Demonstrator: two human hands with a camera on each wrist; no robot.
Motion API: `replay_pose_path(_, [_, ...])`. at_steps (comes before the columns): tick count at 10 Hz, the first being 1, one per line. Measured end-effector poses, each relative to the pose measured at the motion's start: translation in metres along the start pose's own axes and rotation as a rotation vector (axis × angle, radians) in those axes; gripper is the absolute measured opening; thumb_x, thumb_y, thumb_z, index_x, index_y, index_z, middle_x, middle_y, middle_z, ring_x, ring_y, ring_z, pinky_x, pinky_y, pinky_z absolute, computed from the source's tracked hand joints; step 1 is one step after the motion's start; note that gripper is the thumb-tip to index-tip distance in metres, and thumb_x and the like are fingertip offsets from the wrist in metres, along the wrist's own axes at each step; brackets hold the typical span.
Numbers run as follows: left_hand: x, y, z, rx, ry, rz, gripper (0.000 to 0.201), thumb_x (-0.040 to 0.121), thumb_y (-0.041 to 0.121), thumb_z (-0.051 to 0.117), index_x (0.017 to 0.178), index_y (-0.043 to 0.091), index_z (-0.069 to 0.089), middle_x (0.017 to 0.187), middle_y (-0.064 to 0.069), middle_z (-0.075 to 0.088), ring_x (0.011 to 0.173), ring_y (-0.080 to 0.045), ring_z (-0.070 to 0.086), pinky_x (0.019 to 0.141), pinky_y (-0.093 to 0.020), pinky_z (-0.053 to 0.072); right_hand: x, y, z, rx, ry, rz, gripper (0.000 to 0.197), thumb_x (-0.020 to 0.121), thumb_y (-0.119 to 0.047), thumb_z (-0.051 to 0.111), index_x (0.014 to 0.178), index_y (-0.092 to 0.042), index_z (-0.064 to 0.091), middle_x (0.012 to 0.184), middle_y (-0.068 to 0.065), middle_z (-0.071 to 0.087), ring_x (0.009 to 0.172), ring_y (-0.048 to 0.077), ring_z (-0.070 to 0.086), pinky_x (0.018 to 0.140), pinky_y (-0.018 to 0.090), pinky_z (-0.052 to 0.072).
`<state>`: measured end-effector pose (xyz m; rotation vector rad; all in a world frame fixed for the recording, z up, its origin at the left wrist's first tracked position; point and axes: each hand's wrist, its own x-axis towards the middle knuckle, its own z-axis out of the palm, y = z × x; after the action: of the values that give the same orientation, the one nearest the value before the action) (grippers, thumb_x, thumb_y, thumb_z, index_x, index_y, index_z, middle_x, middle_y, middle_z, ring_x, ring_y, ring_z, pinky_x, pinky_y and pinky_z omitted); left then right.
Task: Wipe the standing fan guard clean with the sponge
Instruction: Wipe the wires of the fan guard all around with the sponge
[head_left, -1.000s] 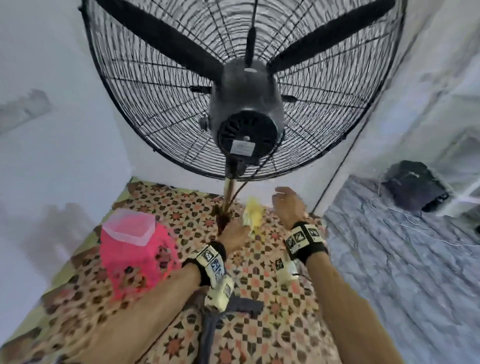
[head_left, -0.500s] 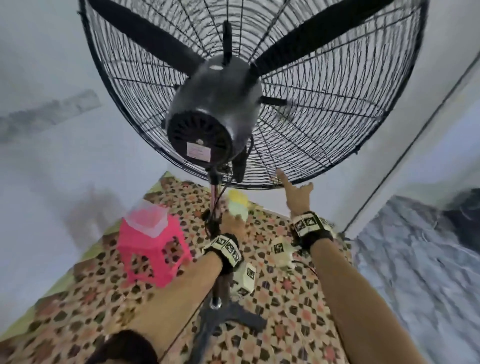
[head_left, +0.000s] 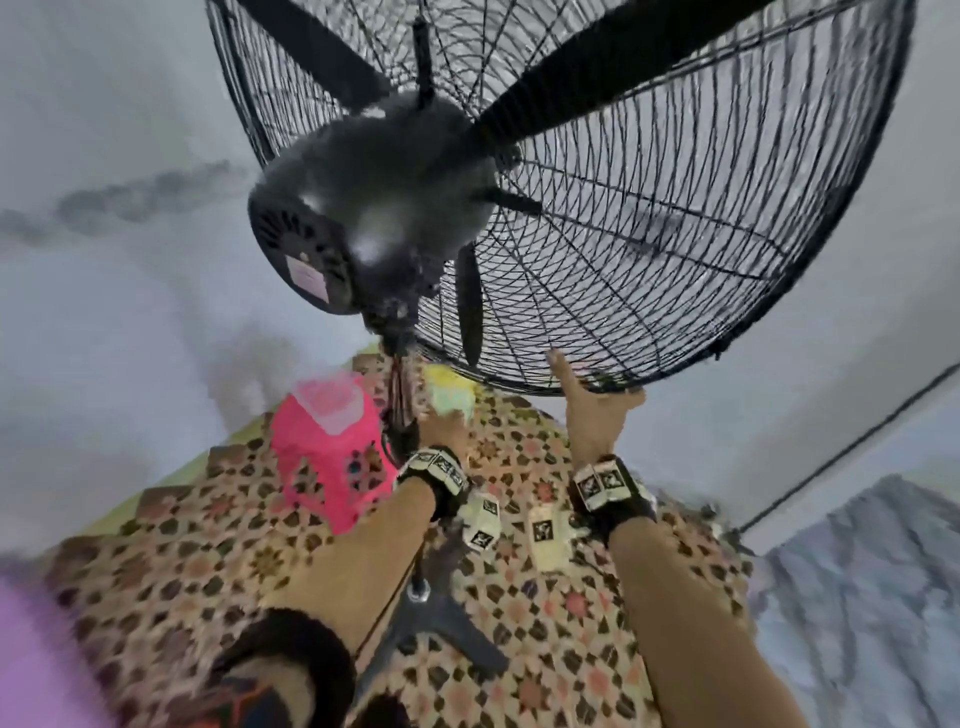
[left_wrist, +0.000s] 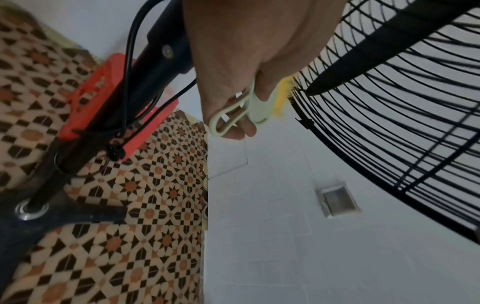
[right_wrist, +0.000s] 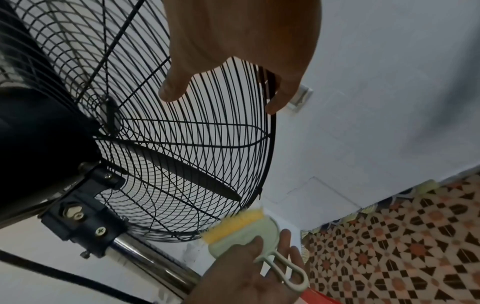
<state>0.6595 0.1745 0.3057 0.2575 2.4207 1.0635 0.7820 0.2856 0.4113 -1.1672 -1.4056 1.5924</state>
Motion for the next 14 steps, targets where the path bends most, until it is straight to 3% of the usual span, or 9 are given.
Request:
replay_pose_path(1, [0.027,-0.014,0.033,-0.4,0.083,-0.001,0.059,0.105,0.036,0.051,0.146,-0.006,0.05,0.145,-0.027,0.054,0.136,-0.041,0.052,0.112,-0.046,0.044,0.007,0.008,-0.007,-0.108,-0.071,0.007,0.172,0.043,-0.085,0.081,0.155,-0.008,-0.024,0.16,0.016,0.036,0.147,0.032,0.036,0.122,0.05,0.029])
replay_pose_path(2, [0.001,-0.014,0.052,-0.526,0.045,0.132,0.055,0.093,0.043,0.068,0.116,-0.007,0.065,0.096,-0.021,0.071,0.082,-0.019,0.071,0.07,-0.034,0.055,0.007,0.009,-0.013,-0.17,-0.049,-0.023,0.171,0.041,-0.086,0.076,0.156,-0.004,-0.02,0.161,0.018,0.033,0.148,0.034,0.033,0.122,0.046,0.028])
replay_pose_path(3, [-0.024,-0.022,0.059,-0.518,-0.038,0.193,0.053,0.076,0.059,0.073,0.102,0.014,0.069,0.085,-0.018,0.074,0.064,-0.021,0.064,0.053,-0.027,0.045,0.007,0.013,-0.014,-0.164,-0.045,-0.089,0.163,0.052,-0.081,0.08,0.156,-0.002,-0.018,0.16,0.016,0.035,0.148,0.03,0.032,0.122,0.04,0.027])
replay_pose_path(5, [0.017,-0.005,0.019,-0.628,0.157,-0.035,0.038,0.106,0.021,0.055,0.134,-0.004,0.048,0.115,-0.017,0.066,0.107,-0.032,0.07,0.071,-0.035,0.059,0.003,0.018,-0.012,-0.11,-0.066,-0.116,0.161,0.052,-0.078,0.082,0.157,-0.003,-0.015,0.159,0.013,0.037,0.147,0.028,0.035,0.123,0.04,0.027])
replay_pose_path(6, [-0.03,0.003,0.045,-0.475,0.036,0.299,0.021,0.108,0.009,0.052,0.11,-0.009,0.062,0.073,0.013,0.061,0.056,0.006,0.056,0.049,-0.019,0.041,0.005,0.017,-0.014,-0.084,-0.037,-0.146,0.157,0.052,-0.075,0.085,0.158,-0.004,-0.006,0.154,0.009,0.045,0.143,0.025,0.041,0.121,0.034,0.029])
replay_pose_path(7, [-0.041,-0.015,0.06,-0.391,-0.029,0.455,0.023,0.107,0.003,0.053,0.107,-0.017,0.065,0.064,0.012,0.063,0.046,0.007,0.049,0.05,-0.01,0.035,0.008,0.018,-0.013,-0.084,-0.044,-0.148,0.16,0.048,-0.079,0.085,0.158,-0.004,-0.002,0.151,0.008,0.049,0.141,0.023,0.043,0.121,0.036,0.032])
replay_pose_path(9, [0.022,-0.017,0.015,-0.375,0.166,-0.017,0.037,0.103,0.024,0.058,0.125,-0.006,0.062,0.12,-0.027,0.067,0.111,-0.04,0.066,0.098,-0.051,0.055,0.005,0.019,-0.013,-0.124,-0.059,-0.173,0.154,0.056,-0.076,0.083,0.157,-0.001,-0.006,0.157,0.013,0.041,0.143,0.027,0.04,0.121,0.036,0.03])
replay_pose_path(12, [-0.036,-0.024,0.035,-0.39,0.047,0.417,0.06,0.096,0.047,0.056,0.138,0.005,0.056,0.11,-0.009,0.071,0.089,-0.023,0.068,0.076,-0.037,0.057,-0.001,0.018,-0.016,-0.141,-0.021,-0.169,0.157,0.053,-0.08,0.082,0.156,0.003,-0.002,0.155,0.016,0.041,0.143,0.029,0.039,0.111,0.025,0.029])
replay_pose_path(14, [0.004,-0.006,-0.015,-0.128,0.408,0.178,0.047,0.108,0.02,0.046,0.153,0.008,0.039,0.122,-0.021,0.069,0.101,-0.038,0.071,0.087,-0.049,0.061,-0.006,0.016,-0.016,-0.12,-0.022,-0.145,0.161,0.057,-0.076,0.083,0.155,0.004,-0.016,0.162,0.016,0.03,0.149,0.026,0.029,0.12,0.03,0.025])
